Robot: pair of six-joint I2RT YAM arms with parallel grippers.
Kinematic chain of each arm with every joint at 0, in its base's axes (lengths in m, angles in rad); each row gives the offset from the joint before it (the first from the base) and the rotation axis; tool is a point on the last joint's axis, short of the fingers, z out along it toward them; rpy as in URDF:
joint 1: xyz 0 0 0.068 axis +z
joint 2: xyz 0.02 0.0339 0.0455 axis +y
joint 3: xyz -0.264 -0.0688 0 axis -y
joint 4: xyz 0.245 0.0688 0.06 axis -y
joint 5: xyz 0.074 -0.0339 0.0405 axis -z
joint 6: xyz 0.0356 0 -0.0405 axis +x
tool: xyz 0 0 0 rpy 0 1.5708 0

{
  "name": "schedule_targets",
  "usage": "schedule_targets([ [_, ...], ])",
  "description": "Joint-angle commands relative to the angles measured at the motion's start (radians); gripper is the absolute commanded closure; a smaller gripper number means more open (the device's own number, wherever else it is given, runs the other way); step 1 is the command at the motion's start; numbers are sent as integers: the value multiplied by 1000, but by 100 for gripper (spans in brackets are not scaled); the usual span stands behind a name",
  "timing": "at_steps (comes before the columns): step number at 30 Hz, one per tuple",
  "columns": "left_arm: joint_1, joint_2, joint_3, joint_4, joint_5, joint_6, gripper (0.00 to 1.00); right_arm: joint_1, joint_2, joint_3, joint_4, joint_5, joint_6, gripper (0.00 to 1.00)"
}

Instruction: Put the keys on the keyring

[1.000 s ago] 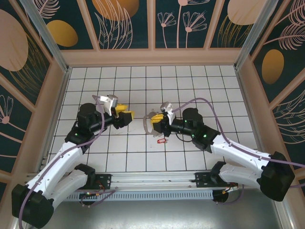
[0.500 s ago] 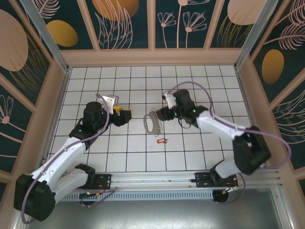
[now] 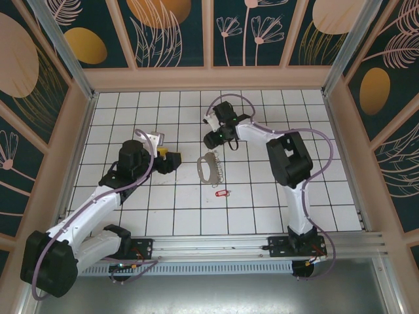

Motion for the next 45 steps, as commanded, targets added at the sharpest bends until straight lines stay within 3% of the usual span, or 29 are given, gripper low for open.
schedule_targets([
  [1,-2,13,12,35,-12,24,29,26,32,82,-98,37,-37,39],
  [22,-2,8,4,40,-18,26,29,73,100,111,-185,140,-48,63],
  [35,-2,7,-8,59,-9,19,29,98,37,37,-168,164,-12,56],
  [45,-2,-2,-15,58,-13,27,29,110,-9,-14,-178,212,18,63],
])
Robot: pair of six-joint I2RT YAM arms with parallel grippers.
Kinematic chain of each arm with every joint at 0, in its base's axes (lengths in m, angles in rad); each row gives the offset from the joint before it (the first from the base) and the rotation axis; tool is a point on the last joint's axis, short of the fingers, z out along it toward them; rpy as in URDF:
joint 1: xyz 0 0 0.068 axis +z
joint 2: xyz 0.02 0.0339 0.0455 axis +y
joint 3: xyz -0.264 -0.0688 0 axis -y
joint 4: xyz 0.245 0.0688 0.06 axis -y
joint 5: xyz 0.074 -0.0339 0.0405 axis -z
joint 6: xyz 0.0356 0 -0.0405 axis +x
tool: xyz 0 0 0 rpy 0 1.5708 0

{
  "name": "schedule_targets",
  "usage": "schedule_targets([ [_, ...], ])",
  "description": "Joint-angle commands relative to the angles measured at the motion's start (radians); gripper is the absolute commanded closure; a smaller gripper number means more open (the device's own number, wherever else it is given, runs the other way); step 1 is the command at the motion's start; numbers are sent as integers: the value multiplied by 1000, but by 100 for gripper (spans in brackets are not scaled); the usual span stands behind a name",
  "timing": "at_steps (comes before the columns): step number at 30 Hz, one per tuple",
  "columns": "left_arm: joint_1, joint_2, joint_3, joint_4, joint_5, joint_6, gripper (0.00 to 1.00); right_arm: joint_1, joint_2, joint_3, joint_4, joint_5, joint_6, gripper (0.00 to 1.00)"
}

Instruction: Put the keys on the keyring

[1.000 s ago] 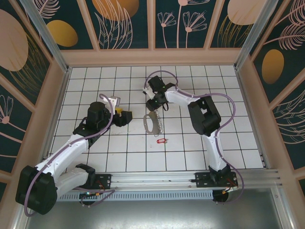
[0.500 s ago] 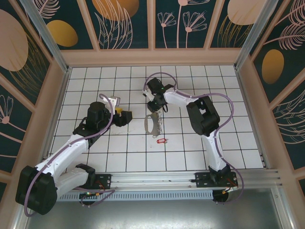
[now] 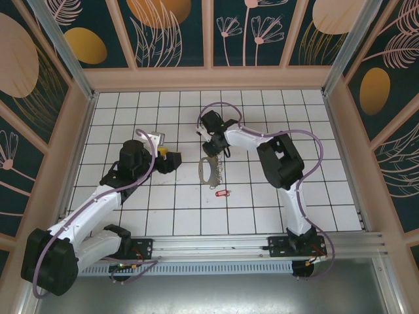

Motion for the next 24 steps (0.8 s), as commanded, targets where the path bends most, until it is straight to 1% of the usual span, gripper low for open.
schedule_targets([
  [1,-2,-13,-8,39,-8,21,29,14,-44,-32,-54,25,26,63],
  [7,-2,-18,-12,38,-8,20,29,19,-62,-44,-57,25,41,62],
  [13,-2,-25,-11,34,-8,24,29,18,-95,-69,-53,-15,52,62],
  [15,-2,-27,-12,34,-5,23,29,11,-113,-88,-43,-68,57,62],
  [21,-2,-32,-7,27,-4,28,29,-21,-162,-136,-5,-158,64,61],
  [24,-2,-33,-6,24,-8,28,29,-28,-169,-146,-2,-168,61,62],
])
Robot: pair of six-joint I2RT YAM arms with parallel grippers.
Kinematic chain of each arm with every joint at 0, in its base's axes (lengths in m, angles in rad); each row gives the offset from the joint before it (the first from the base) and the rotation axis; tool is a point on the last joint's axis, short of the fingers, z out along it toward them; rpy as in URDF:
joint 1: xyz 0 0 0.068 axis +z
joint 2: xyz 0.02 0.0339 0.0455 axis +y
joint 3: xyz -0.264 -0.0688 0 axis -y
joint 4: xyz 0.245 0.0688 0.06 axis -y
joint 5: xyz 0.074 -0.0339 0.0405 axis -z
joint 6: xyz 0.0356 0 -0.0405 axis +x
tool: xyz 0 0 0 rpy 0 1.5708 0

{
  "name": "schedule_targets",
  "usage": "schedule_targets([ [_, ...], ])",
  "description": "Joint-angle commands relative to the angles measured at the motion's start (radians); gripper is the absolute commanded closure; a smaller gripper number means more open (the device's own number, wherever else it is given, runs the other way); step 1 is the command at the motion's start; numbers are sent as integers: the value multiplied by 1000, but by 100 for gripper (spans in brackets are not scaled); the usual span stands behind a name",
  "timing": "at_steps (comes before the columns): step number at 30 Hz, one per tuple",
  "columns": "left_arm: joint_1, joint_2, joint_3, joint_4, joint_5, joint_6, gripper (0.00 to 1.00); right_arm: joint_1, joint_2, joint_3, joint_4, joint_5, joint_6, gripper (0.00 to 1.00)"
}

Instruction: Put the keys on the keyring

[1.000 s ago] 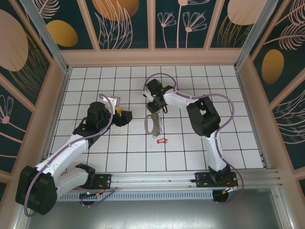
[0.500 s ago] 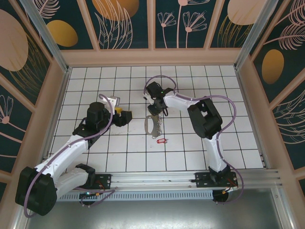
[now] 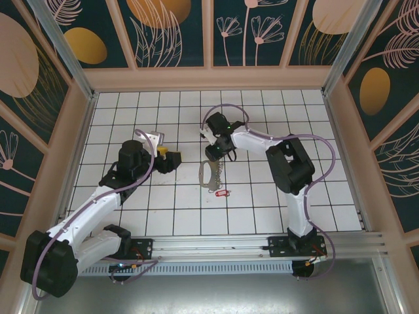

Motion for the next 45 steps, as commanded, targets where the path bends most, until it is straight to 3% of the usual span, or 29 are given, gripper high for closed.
schedule_targets([
  [1,-2,-18,-4,17,-8,27,29,-12,-41,-22,-2,-39,15,62],
  [18,-2,-24,-11,17,-12,29,29,20,16,20,-31,-12,18,65],
  [26,-2,-27,-5,17,-17,31,29,42,60,61,-72,95,16,65],
  [33,-2,-27,-7,15,-24,34,29,49,78,68,-71,97,19,66],
  [45,-2,-27,0,12,-29,39,29,49,104,114,-82,167,21,77],
])
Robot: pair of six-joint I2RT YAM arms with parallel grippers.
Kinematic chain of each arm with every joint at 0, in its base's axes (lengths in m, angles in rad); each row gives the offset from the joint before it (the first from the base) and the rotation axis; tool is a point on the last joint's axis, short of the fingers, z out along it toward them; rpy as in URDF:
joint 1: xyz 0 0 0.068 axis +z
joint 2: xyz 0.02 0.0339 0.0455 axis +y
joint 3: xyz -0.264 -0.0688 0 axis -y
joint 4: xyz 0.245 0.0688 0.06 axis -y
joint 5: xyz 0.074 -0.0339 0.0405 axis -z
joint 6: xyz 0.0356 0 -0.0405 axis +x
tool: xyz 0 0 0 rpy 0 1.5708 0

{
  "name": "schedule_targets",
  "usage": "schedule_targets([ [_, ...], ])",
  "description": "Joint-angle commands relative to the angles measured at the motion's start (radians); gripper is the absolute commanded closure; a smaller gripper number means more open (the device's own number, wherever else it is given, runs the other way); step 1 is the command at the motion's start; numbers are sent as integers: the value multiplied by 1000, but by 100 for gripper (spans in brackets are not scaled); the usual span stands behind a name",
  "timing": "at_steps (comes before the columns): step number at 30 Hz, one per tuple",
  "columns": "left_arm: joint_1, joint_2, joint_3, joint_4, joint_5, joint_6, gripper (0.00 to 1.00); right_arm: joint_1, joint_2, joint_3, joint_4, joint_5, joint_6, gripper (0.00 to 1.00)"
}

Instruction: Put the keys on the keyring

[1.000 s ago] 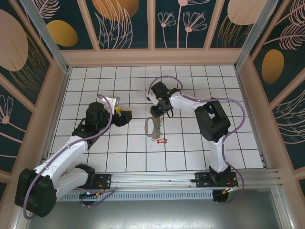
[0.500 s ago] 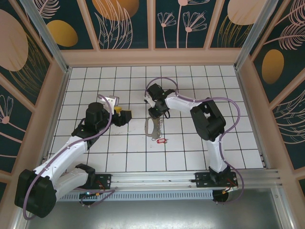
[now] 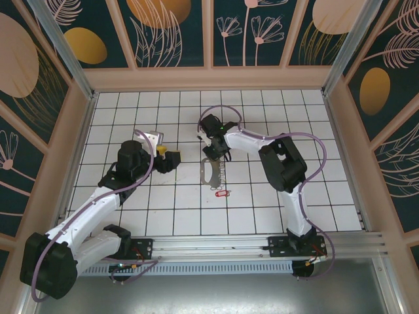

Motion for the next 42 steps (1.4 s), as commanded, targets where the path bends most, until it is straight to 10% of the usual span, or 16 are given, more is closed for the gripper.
schedule_targets([
  [1,-2,-13,0,12,-10,19,29,6,24,36,-30,42,7,78],
  [12,-2,-21,1,7,-16,19,29,4,4,35,-16,19,1,100],
  [34,-2,-37,5,-9,-27,21,29,-28,-172,-174,136,-204,-13,99],
  [42,-2,-39,5,-12,-28,21,29,-36,-106,-96,99,-175,-18,79],
])
